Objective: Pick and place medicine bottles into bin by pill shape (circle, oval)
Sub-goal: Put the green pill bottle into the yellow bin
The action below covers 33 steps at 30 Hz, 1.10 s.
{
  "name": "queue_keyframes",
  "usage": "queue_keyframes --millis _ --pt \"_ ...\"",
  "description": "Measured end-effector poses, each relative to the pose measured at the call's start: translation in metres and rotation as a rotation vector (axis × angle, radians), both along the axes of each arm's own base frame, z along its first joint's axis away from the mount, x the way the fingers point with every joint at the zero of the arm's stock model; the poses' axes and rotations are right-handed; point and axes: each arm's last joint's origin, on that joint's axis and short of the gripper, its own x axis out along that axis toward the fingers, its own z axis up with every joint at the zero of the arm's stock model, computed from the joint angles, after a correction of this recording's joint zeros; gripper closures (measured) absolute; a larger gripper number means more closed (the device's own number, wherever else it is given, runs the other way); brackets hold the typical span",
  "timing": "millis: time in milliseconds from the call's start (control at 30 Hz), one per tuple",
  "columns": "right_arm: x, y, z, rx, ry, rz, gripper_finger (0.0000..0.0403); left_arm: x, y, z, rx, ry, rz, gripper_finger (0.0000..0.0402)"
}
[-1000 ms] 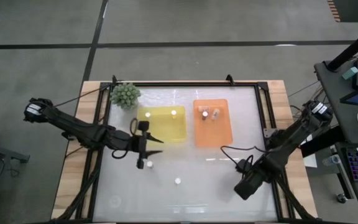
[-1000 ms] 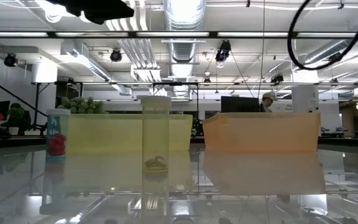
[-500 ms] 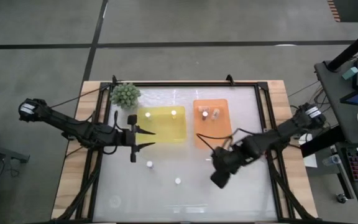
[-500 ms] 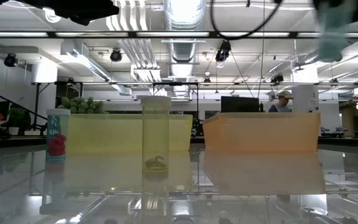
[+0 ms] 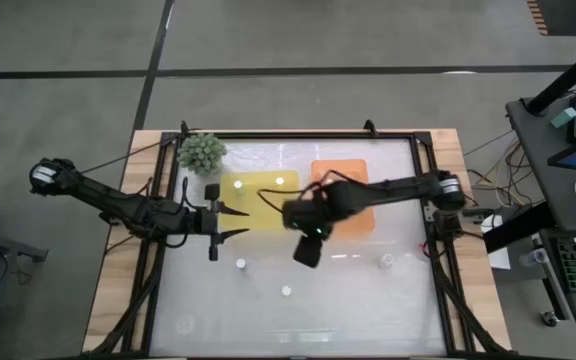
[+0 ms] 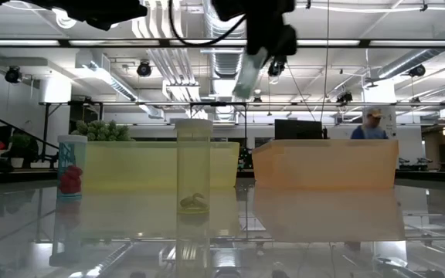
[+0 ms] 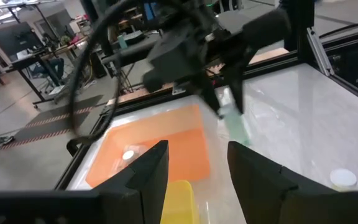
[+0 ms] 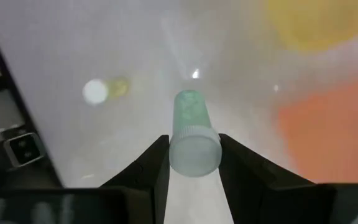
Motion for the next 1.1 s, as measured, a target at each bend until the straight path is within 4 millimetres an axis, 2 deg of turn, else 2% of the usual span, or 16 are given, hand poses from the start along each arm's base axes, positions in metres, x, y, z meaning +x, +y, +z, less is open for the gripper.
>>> queue_keyframes --millis 300,500,667,833,1100 --pt "0.04 -0.052 0.001 -0.246 -0.005 0.088 0.0292 -0.002 0.001 0.001 0.0 -0.002 -0.001 0.0252" --pt "0.06 -0.086 -0.007 -0.291 -0.031 0.097 0.0292 -0.003 0.001 0.001 0.0 -0.001 -0.001 0.0252" --pt "0.064 -0.109 -0.022 -0.298 0.003 0.094 0.0291 -0.003 0.001 0.001 0.0 -0.001 -0.001 0.0252" --pt "0.067 -0.123 -0.034 -0.303 0.025 0.101 0.0291 -0.004 0.001 0.002 0.0 -0.001 -0.001 0.0252" --pt "0.073 -0.131 -0.054 -0.295 0.063 0.133 0.0291 -0.004 0.001 0.002 0.017 0.002 -0.004 0.0252"
